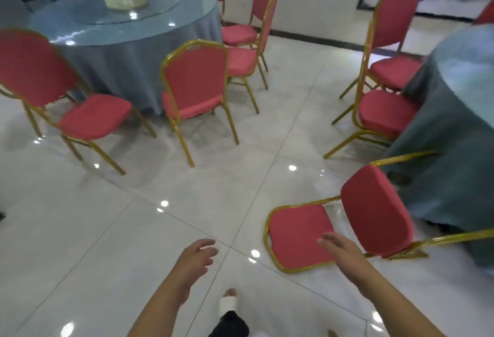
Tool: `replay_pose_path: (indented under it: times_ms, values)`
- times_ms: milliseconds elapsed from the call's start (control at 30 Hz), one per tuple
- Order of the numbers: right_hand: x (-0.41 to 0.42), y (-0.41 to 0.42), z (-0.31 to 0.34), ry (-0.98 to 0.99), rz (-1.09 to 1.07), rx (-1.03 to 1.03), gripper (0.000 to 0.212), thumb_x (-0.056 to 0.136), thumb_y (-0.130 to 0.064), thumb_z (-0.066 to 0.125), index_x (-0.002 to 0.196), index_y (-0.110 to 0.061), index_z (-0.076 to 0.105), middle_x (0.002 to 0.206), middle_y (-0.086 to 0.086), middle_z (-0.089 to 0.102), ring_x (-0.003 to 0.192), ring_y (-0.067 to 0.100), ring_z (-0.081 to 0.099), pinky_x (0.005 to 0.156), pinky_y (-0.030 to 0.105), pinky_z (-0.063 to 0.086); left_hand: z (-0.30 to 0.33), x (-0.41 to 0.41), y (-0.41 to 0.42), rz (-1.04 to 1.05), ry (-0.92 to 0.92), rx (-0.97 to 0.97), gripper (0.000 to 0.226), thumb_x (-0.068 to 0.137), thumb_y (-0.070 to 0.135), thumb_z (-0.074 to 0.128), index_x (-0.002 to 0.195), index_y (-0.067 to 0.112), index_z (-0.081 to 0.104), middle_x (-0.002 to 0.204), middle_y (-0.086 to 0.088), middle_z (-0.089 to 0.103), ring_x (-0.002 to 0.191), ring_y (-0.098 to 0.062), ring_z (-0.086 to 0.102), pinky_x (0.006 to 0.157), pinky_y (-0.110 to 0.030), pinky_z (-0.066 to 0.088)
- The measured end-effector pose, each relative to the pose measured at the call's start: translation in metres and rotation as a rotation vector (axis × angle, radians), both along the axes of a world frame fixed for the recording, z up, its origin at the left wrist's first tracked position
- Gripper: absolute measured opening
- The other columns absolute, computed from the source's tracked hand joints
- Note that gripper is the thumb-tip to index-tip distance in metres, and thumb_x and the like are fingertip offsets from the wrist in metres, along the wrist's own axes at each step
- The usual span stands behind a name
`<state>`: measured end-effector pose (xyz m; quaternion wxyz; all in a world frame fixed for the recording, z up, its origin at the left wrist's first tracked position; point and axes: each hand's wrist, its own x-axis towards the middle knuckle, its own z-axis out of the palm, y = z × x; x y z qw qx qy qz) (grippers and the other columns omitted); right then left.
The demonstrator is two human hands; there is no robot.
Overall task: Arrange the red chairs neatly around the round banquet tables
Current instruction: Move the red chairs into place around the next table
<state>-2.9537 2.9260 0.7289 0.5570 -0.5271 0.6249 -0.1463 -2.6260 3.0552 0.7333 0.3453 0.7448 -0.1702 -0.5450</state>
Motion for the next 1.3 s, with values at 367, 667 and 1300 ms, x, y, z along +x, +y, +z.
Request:
replay_pose_path:
  times_ms: [367, 667, 1300]
  values:
    - [0.018, -0.041, -0.001, 0.053, -0.425, 0.086, 0.038, 0.092, -0.043, 0.064, 0.124, -0.024, 0.060, 0.123, -0.002, 0.060, 0.111, 0.012, 0.056, 0.089, 0.031, 0.043, 0.013, 0.014, -0.232, -0.628, -0.048, -0.005, 0.034, 0.080, 0.036, 0.068, 0.114, 0.035, 0.065, 0.111, 0.005, 0.067, 0.109, -0.014, 0.060, 0.103, -0.040, 0.046]
    - [0.050, -0.107, -0.027, -0.064, -0.667, 0.130, 0.042, 0.092, -0.041, 0.065, 0.128, -0.021, 0.058, 0.126, -0.003, 0.057, 0.111, 0.011, 0.053, 0.086, 0.026, 0.040, -0.006, -0.026, -0.342, -0.882, -0.057, 0.131, 0.026, 0.088, 0.021, 0.065, 0.113, 0.029, 0.064, 0.108, -0.001, 0.066, 0.104, -0.016, 0.060, 0.087, -0.029, 0.049]
    - [0.145, -0.132, -0.099, 0.061, -1.241, 0.486, 0.043, 0.091, -0.046, 0.064, 0.128, -0.025, 0.056, 0.123, 0.002, 0.056, 0.109, 0.019, 0.056, 0.093, 0.034, 0.046, -0.160, -0.024, -0.531, -1.387, -0.141, 0.392, 0.027, 0.091, 0.016, 0.063, 0.117, 0.019, 0.063, 0.113, -0.009, 0.064, 0.100, -0.021, 0.061, 0.088, -0.034, 0.052]
